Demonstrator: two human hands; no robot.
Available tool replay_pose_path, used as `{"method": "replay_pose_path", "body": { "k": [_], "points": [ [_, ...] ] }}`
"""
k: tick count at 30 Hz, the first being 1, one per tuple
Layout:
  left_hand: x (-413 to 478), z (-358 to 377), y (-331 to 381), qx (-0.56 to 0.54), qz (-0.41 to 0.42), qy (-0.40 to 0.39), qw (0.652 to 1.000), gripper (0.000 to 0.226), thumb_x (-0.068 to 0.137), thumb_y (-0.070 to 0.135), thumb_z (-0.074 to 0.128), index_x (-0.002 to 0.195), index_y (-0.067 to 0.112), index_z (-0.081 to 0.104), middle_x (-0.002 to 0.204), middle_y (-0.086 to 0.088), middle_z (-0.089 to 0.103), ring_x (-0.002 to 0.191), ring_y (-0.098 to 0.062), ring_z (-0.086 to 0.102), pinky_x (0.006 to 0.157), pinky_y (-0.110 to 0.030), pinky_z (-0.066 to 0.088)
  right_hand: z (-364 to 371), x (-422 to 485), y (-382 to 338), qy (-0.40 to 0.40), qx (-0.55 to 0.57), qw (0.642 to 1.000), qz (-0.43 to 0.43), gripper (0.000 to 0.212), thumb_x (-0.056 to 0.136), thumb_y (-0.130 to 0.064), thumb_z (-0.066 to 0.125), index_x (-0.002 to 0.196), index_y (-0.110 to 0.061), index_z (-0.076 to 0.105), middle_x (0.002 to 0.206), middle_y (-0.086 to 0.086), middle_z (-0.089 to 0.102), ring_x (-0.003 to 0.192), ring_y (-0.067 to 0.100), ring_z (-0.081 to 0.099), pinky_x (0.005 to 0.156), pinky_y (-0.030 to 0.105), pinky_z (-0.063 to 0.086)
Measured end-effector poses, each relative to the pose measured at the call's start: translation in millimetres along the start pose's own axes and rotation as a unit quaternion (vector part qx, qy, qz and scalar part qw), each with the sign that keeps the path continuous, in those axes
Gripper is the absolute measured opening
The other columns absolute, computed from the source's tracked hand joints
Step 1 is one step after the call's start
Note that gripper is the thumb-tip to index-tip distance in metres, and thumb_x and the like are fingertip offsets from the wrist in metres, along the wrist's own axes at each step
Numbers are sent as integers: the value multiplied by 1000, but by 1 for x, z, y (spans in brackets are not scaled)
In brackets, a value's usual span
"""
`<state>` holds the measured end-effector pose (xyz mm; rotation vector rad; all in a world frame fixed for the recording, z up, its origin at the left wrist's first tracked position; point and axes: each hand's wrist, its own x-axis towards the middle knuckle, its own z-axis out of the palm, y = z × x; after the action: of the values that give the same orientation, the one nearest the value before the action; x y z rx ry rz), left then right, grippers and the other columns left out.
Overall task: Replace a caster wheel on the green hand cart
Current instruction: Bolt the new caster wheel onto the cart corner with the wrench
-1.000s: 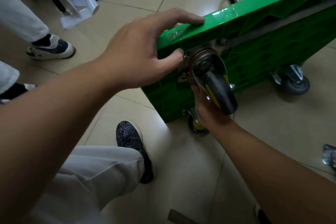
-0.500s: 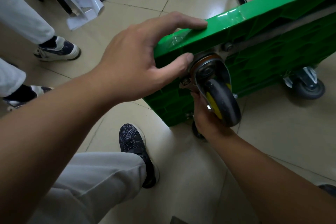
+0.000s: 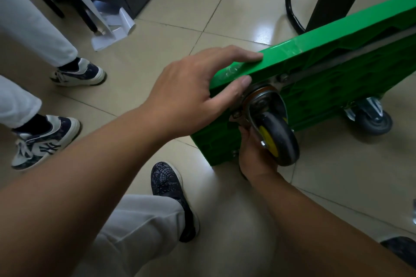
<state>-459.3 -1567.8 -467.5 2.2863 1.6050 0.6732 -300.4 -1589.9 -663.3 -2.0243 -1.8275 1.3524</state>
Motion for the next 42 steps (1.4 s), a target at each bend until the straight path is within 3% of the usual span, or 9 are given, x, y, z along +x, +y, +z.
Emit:
{"method": "replay_pose_path", "body": {
  "k": [8, 19, 21, 24, 26, 28, 30, 34, 42],
  "points": [
    [2, -2, 0, 10, 1, -5, 1000, 35, 105, 44, 54, 140, 40, 60, 125, 13, 67, 106, -13, 65, 82, -42, 53, 6, -12, -18, 86, -56, 994, -24, 48, 107, -21, 29, 154, -23, 35, 144, 13, 50, 123, 38, 54, 96, 48, 46],
    [2, -1, -3, 0, 7, -17, 1000, 37, 105, 45, 52, 141, 41, 58, 125, 12, 66, 107, -15, 65, 84, -43, 53, -5, -14, -18, 47, -63, 996, -33, 47, 110, -31, 22, 153, -22, 37, 144, 13, 52, 126, 39, 54, 99, 47, 45],
    [5, -3, -5, -5, 12, -20, 1000, 37, 105, 44, 53, 141, 40, 58, 126, 11, 67, 107, -16, 65, 85, -43, 53, -7, -11, -13, 16, 4, 1000, -26, 48, 110, -36, 22, 155, -25, 36, 151, 7, 48, 137, 33, 47, 107, 34, 37],
    [6, -3, -7, -3, 20, -23, 1000, 37, 105, 45, 53, 141, 40, 58, 129, 12, 66, 107, -14, 64, 85, -43, 54, -8, -16, 13, 60, 145, 988, -3, 42, 104, -37, 51, 144, -25, 54, 145, -5, 55, 131, 16, 53, 91, 0, 34],
    [6, -2, -7, 4, 22, -22, 1000, 38, 104, 48, 51, 141, 42, 57, 130, 14, 66, 106, -13, 64, 83, -42, 55, -13, -29, 39, 163, 178, 970, -4, 24, 95, -33, 70, 114, -17, 68, 116, 6, 71, 104, 23, 67, 92, 29, 53],
    [5, -2, -7, 9, 22, -14, 1000, 39, 102, 51, 49, 140, 45, 57, 131, 16, 65, 106, -11, 63, 82, -39, 55, -17, -39, 59, 221, 12, 972, -73, 17, 96, -23, 71, 88, -8, 69, 85, 15, 70, 81, 32, 66, 78, 45, 56],
    [5, -3, -7, 10, 25, -7, 1000, 39, 102, 53, 49, 140, 46, 56, 134, 16, 64, 109, -11, 63, 86, -40, 55, -27, -52, 68, 217, -150, 952, -155, 19, 97, -25, 69, 85, -10, 69, 69, 13, 68, 65, 34, 65, 68, 39, 54],
    [0, -9, -1, 27, 26, -50, 998, 42, 104, 50, 49, 146, 49, 50, 142, 14, 60, 119, -14, 60, 94, -43, 53, -67, -80, 80, 52, -216, 969, -112, 25, 103, -51, 49, 97, -28, 54, 91, 3, 71, 87, 28, 66, 72, 37, 45],
    [-1, -6, 87, 107, 199, -18, 974, 45, 100, 34, 58, 145, 29, 58, 136, 2, 62, 117, -18, 60, 94, -39, 50, -120, -111, 125, 124, -39, 989, -74, 20, 106, -28, 51, 93, -19, 64, 75, 0, 66, 76, 22, 62, 74, 41, 50]
  ]
}}
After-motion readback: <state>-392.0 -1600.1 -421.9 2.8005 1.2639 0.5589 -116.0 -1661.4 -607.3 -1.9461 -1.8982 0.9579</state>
